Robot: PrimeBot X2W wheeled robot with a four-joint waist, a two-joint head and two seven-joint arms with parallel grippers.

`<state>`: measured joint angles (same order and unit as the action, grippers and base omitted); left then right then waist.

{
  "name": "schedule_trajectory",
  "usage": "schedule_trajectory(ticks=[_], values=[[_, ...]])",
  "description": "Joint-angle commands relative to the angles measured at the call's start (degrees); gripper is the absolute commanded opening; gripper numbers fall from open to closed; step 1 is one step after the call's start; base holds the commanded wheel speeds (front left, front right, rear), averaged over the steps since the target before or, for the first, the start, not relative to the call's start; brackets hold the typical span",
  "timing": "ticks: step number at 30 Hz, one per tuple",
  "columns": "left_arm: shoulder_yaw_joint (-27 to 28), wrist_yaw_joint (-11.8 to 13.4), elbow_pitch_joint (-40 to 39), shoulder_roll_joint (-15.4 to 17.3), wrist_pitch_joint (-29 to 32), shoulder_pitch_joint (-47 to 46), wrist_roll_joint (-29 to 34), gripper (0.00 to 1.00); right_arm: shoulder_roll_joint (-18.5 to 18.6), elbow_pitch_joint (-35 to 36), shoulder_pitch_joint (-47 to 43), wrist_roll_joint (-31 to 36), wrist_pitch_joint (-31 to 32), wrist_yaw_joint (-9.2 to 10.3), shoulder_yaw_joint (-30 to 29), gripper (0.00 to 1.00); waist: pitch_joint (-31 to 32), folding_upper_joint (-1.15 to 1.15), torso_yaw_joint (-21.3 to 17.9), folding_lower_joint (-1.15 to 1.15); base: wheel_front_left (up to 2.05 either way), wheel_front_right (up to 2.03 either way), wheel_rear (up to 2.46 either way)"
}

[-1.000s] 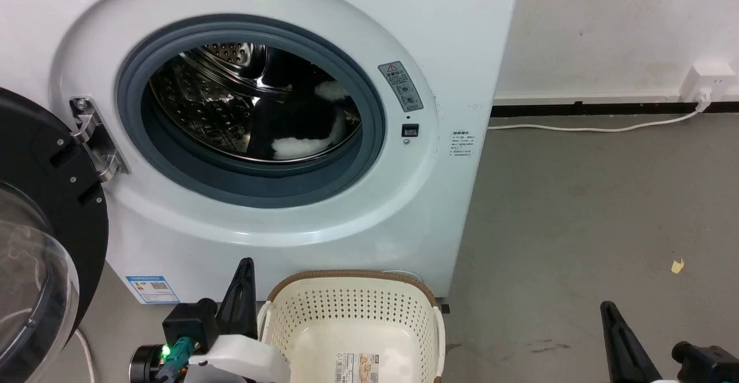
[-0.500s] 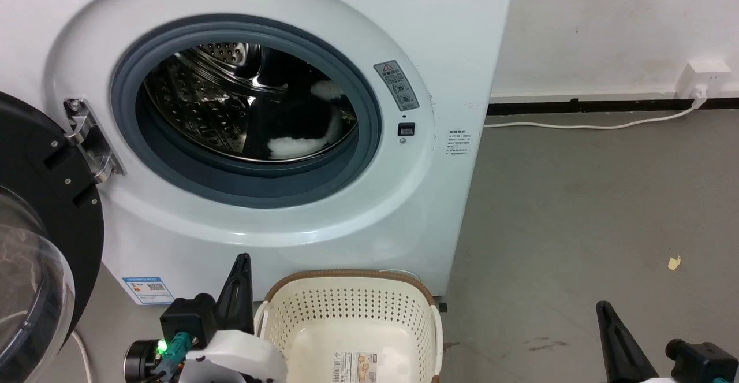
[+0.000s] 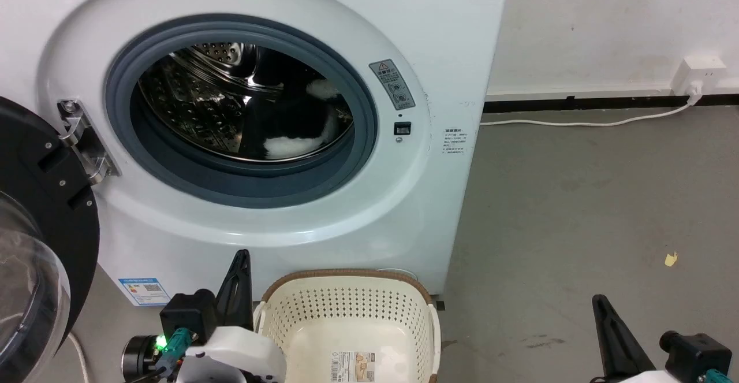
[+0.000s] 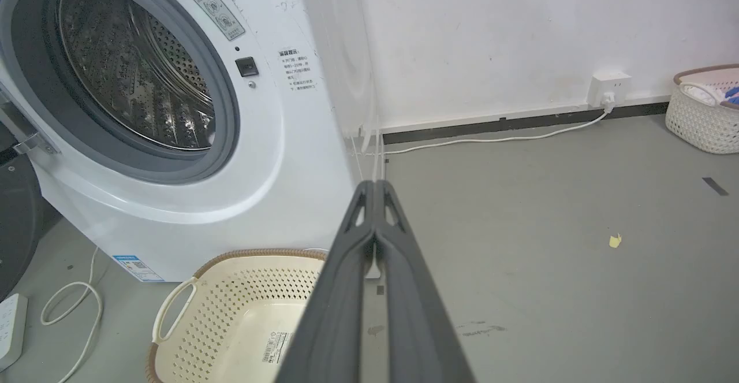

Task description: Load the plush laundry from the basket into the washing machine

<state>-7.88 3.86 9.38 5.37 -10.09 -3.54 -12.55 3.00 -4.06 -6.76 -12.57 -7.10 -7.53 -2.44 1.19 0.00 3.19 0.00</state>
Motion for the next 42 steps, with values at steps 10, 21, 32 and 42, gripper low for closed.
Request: schedule_trajectory(ticks=[10, 21, 32, 42], values=[[1.2, -0.7, -1.4, -0.4, 1.2, 1.2, 1.9, 0.0, 0.0, 0.7, 1.7, 1.8, 0.8, 0.01, 0.4, 0.0, -0.1, 0.0, -0.4, 0.0, 0.0, 0.0, 0.0], [2.1, -1.1, -2.5, -0.6, 2.4, 1.5, 3.4, 0.0, -0.1, 1.2, 2.4, 3.2, 1.7, 0.02, 0.7, 0.0, -0.3, 0.0, -0.7, 0.0, 0.0, 0.0, 0.0], [3.0, -1.5, -3.6, -0.9, 3.6, 1.8, 4.8, 0.0, -0.1, 1.6, 3.1, 4.7, 2.5, 0.02, 1.0, 0.0, -0.4, 0.0, -1.1, 0.0, 0.0, 0.0, 0.0], [3.8, -1.9, -4.5, -1.2, 4.7, 2.1, 6.1, 0.0, -0.1, 2.0, 3.7, 6.0, 3.3, 0.03, 1.2, 0.0, -0.5, 0.0, -1.5, 0.0, 0.0, 0.0, 0.0]])
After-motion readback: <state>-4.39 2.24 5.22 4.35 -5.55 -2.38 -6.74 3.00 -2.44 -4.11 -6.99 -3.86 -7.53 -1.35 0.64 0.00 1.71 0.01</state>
